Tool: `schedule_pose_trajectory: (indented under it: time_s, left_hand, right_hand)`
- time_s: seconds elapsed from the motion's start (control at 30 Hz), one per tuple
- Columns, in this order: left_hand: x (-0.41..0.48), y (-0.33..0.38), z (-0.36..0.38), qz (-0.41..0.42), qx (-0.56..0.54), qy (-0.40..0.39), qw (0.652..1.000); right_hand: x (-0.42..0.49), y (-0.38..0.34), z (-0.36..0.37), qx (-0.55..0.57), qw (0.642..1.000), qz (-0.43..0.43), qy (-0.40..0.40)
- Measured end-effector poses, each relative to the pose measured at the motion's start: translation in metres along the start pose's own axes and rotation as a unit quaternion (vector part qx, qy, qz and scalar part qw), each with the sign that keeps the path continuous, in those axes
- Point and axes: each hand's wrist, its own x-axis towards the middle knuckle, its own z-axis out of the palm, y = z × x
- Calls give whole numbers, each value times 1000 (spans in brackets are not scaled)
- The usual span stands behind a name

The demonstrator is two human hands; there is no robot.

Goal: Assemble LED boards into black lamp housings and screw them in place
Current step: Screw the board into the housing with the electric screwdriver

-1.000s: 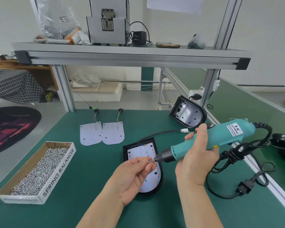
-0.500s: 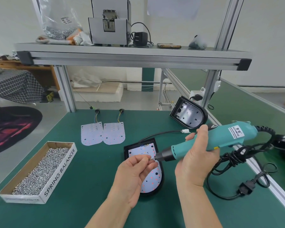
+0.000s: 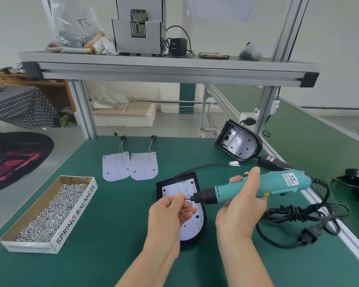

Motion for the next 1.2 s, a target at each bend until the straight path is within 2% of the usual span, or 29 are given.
schedule_pose_trajectory:
  time_s: [0.13, 0.27, 0.37, 0.43, 0.5, 0.57, 0.7, 0.9, 1.2]
  left_hand:
    - [-3, -1, 0, -4, -41, -13, 999]
    - [2, 0, -10, 11, -4, -24, 1000]
    - [27, 4, -34, 58, 131, 65, 988]
    - [44, 5, -54, 64, 266, 112, 955]
    - [53, 4, -64, 41, 382, 85, 919]
    - [60, 1, -62, 23, 440, 34, 897]
    - [72, -2, -45, -17, 452, -16, 892]
    - [79, -2, -44, -75, 398, -67, 912]
    - [81, -8, -45, -81, 356, -65, 929]
  right_hand:
    - [1, -1, 2, 2, 1000, -11, -7]
    - [5, -5, 2, 17, 1000, -9, -19]
    - [7, -5, 1, 9, 999, -21, -33]
    - [6, -2, -1, -6, 998, -44, -43]
    - [2, 0, -1, -34, 995, -69, -61]
    - [-1, 5, 0, -65, 990, -90, -87]
    - [-6, 16, 2, -104, 973, -145, -146]
    - [-1, 17, 3, -166, 942, -225, -182]
    - [1, 21, 3, -206, 924, -244, -212]
